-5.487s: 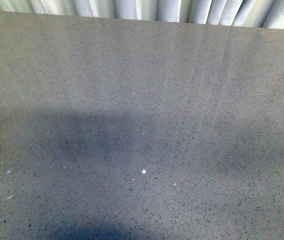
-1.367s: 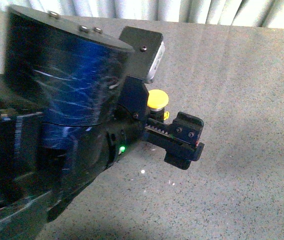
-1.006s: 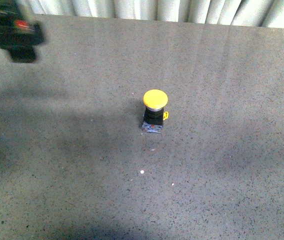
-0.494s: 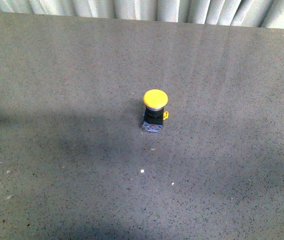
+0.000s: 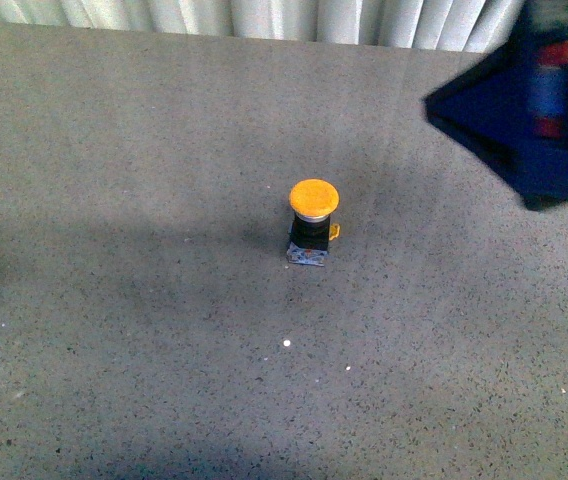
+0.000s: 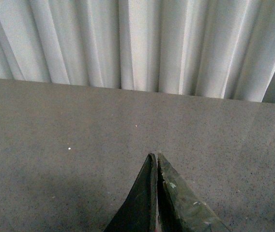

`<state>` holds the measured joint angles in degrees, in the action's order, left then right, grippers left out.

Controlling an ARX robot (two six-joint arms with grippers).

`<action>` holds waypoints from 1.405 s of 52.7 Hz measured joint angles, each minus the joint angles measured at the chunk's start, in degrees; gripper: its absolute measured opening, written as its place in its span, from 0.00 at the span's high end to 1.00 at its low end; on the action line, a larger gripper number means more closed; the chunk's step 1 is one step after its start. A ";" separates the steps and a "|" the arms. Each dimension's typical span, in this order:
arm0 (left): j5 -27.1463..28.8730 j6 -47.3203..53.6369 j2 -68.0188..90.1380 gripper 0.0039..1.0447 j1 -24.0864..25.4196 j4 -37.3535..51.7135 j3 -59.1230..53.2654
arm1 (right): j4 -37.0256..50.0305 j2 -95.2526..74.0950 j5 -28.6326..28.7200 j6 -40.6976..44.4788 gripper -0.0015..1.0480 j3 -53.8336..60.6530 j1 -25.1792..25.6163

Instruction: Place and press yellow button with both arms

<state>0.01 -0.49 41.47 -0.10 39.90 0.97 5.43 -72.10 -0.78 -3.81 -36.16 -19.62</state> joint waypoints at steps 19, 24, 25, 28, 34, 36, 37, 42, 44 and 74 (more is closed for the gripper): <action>-0.02 0.02 -11.58 0.99 0.00 -10.40 -0.28 | -1.44 -22.80 -4.37 -0.74 0.36 -14.75 -5.03; -0.02 0.02 -14.21 0.99 0.00 -12.92 -0.28 | -2.12 -25.90 -4.83 -1.49 0.49 -16.94 -5.77; -0.02 0.02 -14.84 0.99 0.00 -13.35 -0.28 | -2.21 -26.51 -4.85 -1.62 0.52 -17.33 -5.99; -0.02 0.02 -16.35 0.99 0.00 -14.95 -0.28 | -2.34 -27.74 -5.03 -2.01 0.61 -18.05 -6.45; -0.02 0.02 -19.65 0.99 0.00 -18.01 -0.31 | -2.62 -29.24 -5.20 -2.71 0.81 -18.86 -7.32; -0.02 0.02 -20.41 0.99 0.00 -18.88 -0.31 | -2.67 -29.42 -5.25 -2.89 0.86 -18.99 -7.41; -0.02 0.02 -20.92 0.99 0.00 -19.37 -0.31 | -2.71 -29.46 -5.25 -2.93 0.90 -19.10 -7.45; -0.02 0.02 -22.60 0.99 0.00 -20.98 -0.31 | -2.84 -29.77 -5.33 -3.04 0.98 -19.54 -7.48; -0.02 0.02 -23.26 0.99 0.00 -21.64 -0.31 | -2.89 -29.94 -5.44 -3.23 0.99 -19.76 -7.48; -0.02 0.02 -37.46 0.99 0.00 -37.83 -0.28 | -3.23 -33.38 -5.53 -3.34 0.99 -20.63 -6.99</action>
<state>-0.01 -0.47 4.01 -0.10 2.07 0.69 2.20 -105.47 -6.31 -7.16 -56.80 -26.61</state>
